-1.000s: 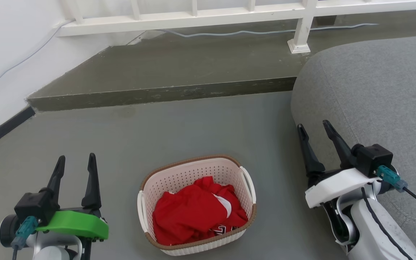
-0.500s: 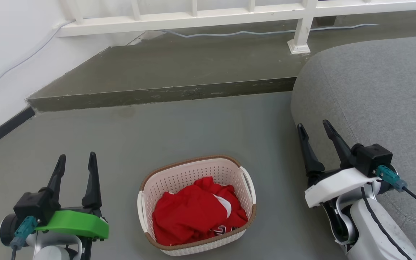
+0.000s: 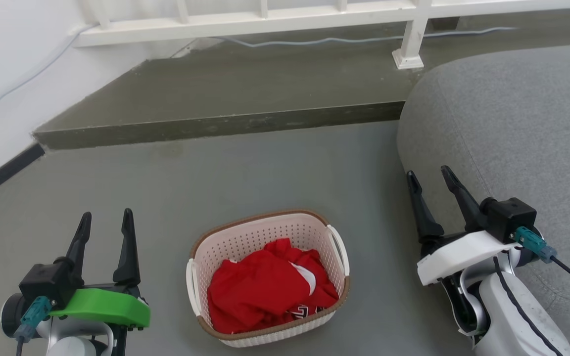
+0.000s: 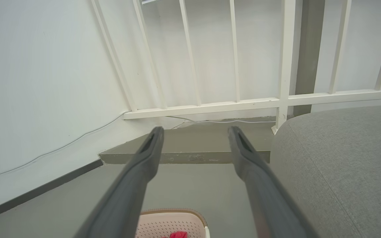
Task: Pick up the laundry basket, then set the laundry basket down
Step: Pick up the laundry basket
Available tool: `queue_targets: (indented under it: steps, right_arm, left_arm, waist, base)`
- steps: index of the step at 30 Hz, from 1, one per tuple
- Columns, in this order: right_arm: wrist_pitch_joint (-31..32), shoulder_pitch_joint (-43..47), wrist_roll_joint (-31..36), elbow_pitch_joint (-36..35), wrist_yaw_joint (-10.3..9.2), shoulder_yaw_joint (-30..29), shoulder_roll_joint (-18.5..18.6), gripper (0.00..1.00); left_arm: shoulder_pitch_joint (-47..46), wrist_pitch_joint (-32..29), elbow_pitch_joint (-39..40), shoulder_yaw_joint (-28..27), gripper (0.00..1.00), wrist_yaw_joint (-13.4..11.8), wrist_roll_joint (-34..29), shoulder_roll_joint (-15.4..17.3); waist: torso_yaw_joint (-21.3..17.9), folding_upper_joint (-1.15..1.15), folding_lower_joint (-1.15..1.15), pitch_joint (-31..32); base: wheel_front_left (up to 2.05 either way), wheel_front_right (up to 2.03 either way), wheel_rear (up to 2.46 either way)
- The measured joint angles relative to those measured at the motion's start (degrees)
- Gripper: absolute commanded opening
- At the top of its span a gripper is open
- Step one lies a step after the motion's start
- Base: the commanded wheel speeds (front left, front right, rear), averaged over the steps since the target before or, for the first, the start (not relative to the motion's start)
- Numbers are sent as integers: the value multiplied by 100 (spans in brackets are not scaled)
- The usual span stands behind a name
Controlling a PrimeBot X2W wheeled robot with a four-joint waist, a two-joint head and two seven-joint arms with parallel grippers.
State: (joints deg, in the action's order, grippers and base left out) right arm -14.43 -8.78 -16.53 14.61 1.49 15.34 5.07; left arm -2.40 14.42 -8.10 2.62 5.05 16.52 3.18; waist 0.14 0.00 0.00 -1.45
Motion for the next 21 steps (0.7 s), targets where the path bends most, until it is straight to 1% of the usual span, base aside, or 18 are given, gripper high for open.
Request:
queue_targets:
  steps: [10, 14, 21]
  right_arm:
    - [0, -15, 42, 11, 9, -27, -34, 100]
    - [0, -42, 49, 21, 44, -31, -64, 100]
    - [0, -219, 104, 25, 44, -43, -96, 100]
  left_arm:
    - [-2, 0, -71, -38, 100, 31, 81, -12]
    - [-20, 0, -120, -38, 100, 56, 153, -27]
    - [-298, 0, -118, -47, 100, 103, 164, -33]
  waist:
    - [-49, 0, 0, -256]
    - [-82, 0, 0, -403]
    - [-153, 0, 0, -777]
  base:
    - [0, 0, 0]
    - [0, 0, 0]
    - [0, 0, 0]
